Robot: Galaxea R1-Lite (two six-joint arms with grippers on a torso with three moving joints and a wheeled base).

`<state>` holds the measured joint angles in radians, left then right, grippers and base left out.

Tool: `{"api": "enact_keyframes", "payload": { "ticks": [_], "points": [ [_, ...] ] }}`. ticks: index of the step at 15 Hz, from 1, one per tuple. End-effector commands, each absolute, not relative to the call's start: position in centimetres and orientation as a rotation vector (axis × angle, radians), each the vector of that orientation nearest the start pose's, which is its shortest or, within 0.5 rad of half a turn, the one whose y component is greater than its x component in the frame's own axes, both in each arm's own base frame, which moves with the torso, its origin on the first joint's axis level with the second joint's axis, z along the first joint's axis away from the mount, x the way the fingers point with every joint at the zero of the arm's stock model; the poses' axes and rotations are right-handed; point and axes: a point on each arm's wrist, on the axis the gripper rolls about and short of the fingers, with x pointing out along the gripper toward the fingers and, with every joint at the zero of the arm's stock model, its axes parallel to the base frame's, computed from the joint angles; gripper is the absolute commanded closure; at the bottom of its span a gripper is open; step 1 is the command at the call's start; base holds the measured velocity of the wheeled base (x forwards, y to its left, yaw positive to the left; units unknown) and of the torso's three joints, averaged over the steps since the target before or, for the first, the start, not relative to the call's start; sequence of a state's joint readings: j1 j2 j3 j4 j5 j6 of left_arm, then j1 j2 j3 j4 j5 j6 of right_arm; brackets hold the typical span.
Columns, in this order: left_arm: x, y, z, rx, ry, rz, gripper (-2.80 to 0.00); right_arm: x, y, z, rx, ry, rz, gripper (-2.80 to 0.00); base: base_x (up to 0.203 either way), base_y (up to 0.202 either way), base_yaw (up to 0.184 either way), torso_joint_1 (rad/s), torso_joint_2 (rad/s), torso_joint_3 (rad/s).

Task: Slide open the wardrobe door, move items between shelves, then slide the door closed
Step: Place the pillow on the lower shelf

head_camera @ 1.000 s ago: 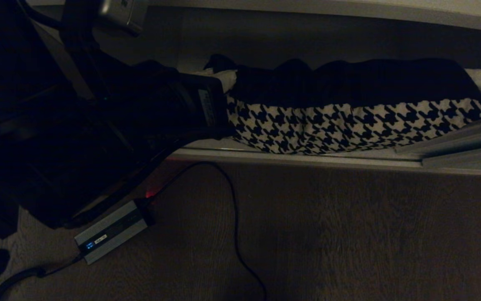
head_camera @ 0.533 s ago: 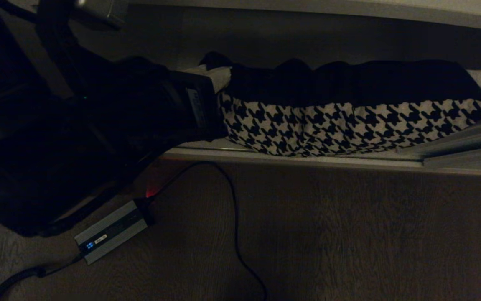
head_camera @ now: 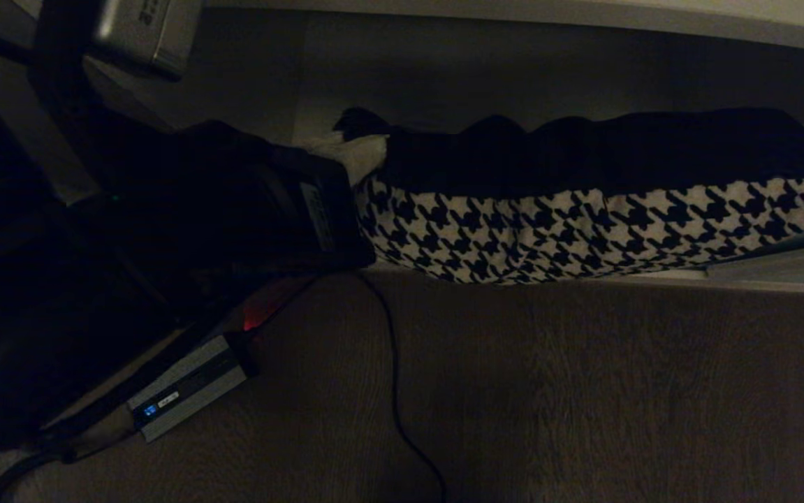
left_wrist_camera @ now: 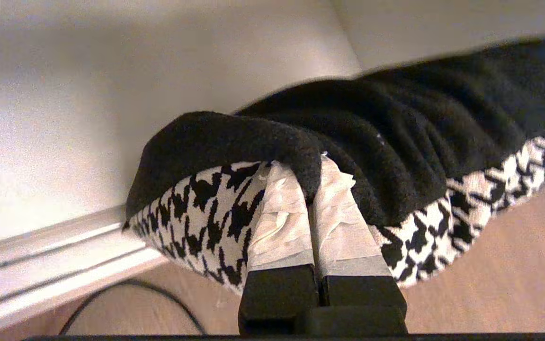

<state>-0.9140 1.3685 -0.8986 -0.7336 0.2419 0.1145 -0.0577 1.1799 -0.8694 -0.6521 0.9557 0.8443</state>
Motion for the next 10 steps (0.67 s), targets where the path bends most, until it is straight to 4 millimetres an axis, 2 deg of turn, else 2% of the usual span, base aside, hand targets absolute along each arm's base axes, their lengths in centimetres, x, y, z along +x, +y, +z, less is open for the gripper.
{"api": "enact_keyframes", "payload": {
  "ticks": [1,5,6,9,10],
  "points": [
    [14.3,-17.7,31.3,-0.045,-0.276,-0.652,0.0,15.9,0.9,32.9,0.604,0.076,0.961,0.0,0.0,0.0,0.0,0.0,0.0,0.0],
    [14.5,-17.9,30.9,-0.036,-0.26,-0.651,0.0,16.7,0.9,32.6,0.612,0.091,0.956,0.0,0.0,0.0,0.0,0.0,0.0,0.0],
    [14.6,-18.0,30.7,-0.035,-0.255,-0.65,-2.8,17.1,0.9,32.5,0.615,0.097,0.954,0.0,0.0,0.0,0.0,0.0,0.0,0.0],
    [15.1,-18.2,30.1,-0.027,-0.239,-0.643,-2.8,18.9,0.8,32.1,0.623,0.109,0.952,0.0,0.0,0.0,0.0,0.0,0.0,0.0],
    [15.0,-18.2,30.3,-0.031,-0.246,-0.646,-2.8,18.8,0.8,32.2,0.618,0.1,0.955,0.0,0.0,0.0,0.0,0.0,0.0,0.0]
  ]
}}
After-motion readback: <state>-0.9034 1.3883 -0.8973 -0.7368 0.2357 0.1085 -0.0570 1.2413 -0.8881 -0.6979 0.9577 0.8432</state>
